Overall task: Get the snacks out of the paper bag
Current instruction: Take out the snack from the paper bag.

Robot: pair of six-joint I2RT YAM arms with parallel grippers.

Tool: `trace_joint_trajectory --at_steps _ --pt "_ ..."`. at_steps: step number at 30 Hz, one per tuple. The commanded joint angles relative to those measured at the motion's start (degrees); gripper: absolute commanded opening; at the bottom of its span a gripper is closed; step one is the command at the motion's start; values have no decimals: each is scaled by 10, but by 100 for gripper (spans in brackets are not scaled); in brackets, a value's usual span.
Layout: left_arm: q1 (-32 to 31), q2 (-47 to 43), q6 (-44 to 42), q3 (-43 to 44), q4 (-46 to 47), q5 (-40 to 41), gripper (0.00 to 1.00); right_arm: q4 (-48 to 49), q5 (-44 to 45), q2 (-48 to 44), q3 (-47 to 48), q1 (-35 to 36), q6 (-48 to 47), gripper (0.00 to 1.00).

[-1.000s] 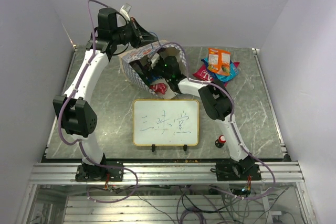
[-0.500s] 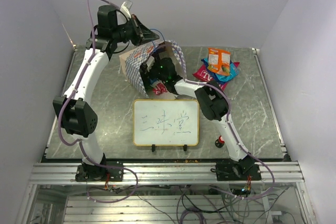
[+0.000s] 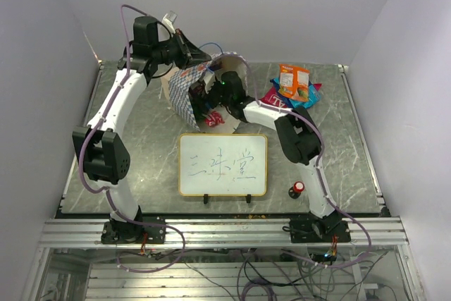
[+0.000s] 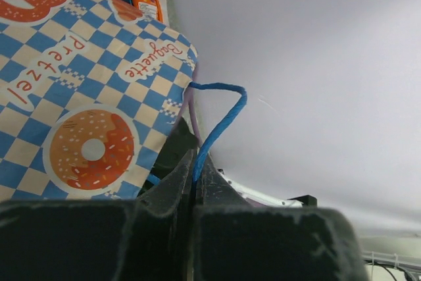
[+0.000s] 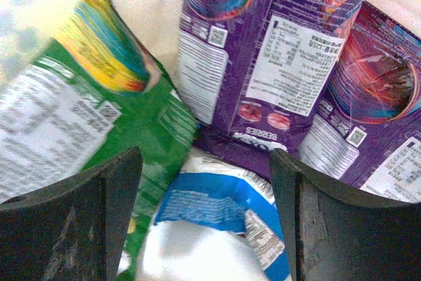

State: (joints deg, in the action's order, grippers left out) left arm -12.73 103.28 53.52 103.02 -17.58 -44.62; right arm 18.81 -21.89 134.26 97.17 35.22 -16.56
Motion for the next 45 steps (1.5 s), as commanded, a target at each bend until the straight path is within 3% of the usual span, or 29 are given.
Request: trace_joint_trajectory --at_steps 1,11,15,23,29,36,39,44,45 --pt "2 -25 13 -17 33 -5 7 5 -31 -45 -38 0 67 78" --pt "1 -38 12 -37 33 -10 7 -24 -71 -75 -67 9 67 78" --pt "0 -41 16 -35 33 -15 7 58 -53 -52 -73 15 55 78" --pt "-3 -35 47 -24 43 -28 7 198 106 58 37 27 46 80" --pt "-11 -23 58 -14 50 -31 7 189 118 140 150 27 46 84" --pt "-27 -21 59 -12 51 -24 7 180 206 222 260 25 85 87" --pt "-27 -32 57 -26 47 -21 7 175 192 256 320 22 82 78" --pt "-25 -50 52 -43 34 -9 7 212 155 264 318 14 55 42" --pt "-22 -55 56 -50 39 -7 7 211 149 261 316 10 54 29"
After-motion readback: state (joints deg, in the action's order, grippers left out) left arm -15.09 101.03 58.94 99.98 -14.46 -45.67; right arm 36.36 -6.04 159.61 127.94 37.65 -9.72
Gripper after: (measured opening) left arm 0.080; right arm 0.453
